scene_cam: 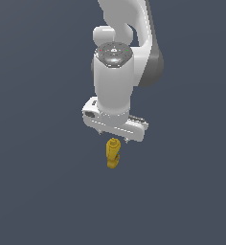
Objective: Pick up the object and move it to a goal position.
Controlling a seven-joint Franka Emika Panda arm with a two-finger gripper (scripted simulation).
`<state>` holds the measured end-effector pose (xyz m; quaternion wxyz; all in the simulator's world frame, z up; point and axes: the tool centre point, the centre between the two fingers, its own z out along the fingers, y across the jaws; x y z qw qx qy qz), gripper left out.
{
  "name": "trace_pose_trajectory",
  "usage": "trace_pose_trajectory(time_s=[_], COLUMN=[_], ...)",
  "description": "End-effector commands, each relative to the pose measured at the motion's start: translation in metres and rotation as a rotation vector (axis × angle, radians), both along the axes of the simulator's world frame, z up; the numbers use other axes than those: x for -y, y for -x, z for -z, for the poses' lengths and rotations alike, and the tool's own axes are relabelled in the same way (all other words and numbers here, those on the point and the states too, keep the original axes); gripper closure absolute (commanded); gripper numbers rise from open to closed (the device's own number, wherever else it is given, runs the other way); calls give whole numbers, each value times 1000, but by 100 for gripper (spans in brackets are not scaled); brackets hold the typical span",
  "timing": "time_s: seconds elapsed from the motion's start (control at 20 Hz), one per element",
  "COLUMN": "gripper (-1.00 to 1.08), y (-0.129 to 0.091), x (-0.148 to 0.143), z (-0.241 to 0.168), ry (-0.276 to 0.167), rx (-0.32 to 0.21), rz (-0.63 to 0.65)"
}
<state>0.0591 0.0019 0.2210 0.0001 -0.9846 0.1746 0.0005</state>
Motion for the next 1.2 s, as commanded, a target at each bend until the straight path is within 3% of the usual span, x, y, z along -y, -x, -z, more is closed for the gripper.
trace_pose_trajectory(time_s=[0.0,0.95,1.0,1.15], gripper=[-92,-92,108,108], y=[0,-1,-1,-1], x=[0,0,0,0], z=[0,51,51,51], ry=[0,1,1,1], rx=[0,1,1,1], rz=[0,3,3,3])
